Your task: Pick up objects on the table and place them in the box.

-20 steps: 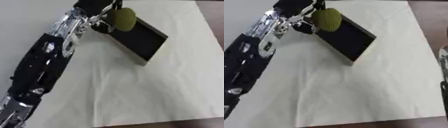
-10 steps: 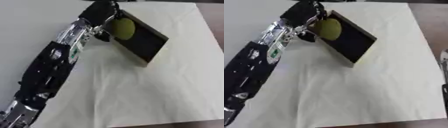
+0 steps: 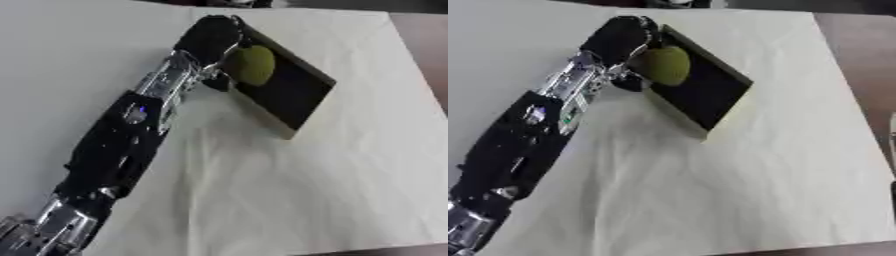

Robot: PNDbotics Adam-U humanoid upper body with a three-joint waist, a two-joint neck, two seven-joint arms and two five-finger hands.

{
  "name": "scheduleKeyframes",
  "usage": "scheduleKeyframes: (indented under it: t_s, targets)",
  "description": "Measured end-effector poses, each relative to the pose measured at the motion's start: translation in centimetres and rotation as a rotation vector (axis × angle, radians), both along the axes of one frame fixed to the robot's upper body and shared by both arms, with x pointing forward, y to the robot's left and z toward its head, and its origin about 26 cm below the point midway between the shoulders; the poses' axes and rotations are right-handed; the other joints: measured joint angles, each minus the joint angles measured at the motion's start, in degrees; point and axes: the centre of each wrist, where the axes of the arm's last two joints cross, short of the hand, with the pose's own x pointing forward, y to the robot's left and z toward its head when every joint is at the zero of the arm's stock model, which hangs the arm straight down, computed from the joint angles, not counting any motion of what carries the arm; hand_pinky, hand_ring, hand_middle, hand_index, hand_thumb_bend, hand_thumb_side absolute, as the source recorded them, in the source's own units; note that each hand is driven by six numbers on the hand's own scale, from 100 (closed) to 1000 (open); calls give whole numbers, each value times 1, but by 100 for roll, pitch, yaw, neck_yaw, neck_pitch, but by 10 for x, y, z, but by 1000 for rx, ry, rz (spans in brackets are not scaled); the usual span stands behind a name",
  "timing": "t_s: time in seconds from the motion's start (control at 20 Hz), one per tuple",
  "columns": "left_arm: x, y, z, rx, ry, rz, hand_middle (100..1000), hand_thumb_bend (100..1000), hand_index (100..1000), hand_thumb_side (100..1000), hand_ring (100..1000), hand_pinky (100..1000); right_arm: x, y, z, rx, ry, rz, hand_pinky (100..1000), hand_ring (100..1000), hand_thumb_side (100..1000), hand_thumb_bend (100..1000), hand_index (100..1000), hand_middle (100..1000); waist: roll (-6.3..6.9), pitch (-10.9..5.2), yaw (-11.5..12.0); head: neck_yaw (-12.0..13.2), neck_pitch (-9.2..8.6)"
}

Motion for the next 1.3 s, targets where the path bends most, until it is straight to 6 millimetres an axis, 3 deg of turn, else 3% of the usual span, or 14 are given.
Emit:
scheduleKeyframes:
  t_s: [0.05, 0.1, 0.2, 0.6, 0.8, 0.95, 1.0, 1.15, 1.3]
  targets:
    - [0, 0, 0, 4, 1, -1, 711, 532, 870, 100, 759, 756, 0, 0, 0, 0, 2, 1, 847, 711, 657, 100, 746, 643, 11, 0, 4, -3, 0]
    - [0, 0, 0, 10, 2, -4, 724, 537, 880, 100, 770, 765, 0, 0, 0, -1, 3, 1, 847, 711, 662, 100, 746, 643, 15, 0, 5, -11, 0]
    - [0, 0, 0, 21, 8, -10, 815, 635, 929, 100, 861, 854, 0, 0, 0, -2, 4, 1, 847, 711, 655, 100, 745, 643, 12, 1, 8, -22, 0]
    - [-4, -2, 7, 10, -2, -51, 804, 595, 920, 100, 854, 838, 0, 0, -2, -2, 9, -1, 846, 712, 657, 100, 745, 642, 13, 1, 21, -107, 9]
    - [-8, -4, 12, -23, -16, -78, 766, 503, 899, 100, 831, 803, 0, -1, -2, -1, 12, -2, 846, 712, 658, 100, 745, 642, 15, 1, 30, -138, 13]
    - [-14, -5, 18, -82, -35, -105, 732, 317, 872, 100, 806, 763, 0, -1, -3, -1, 13, -2, 846, 712, 657, 100, 745, 641, 24, 2, 50, -169, 46]
    - [-17, -6, 23, -114, -49, -122, 730, 309, 870, 100, 805, 762, 0, -1, -3, -1, 13, -3, 846, 712, 657, 100, 745, 641, 32, 2, 60, -179, 60]
    - [-31, -1, 46, -239, -102, -201, 716, 233, 848, 100, 799, 747, 0, -2, -3, -2, 15, -6, 846, 712, 652, 100, 744, 641, 83, 2, 104, -246, 134]
    - [-53, 14, 78, -380, -149, -294, 710, 228, 844, 100, 796, 741, -1, -4, -4, -4, 19, -18, 845, 712, 649, 100, 744, 641, 148, 1, 194, -368, 258]
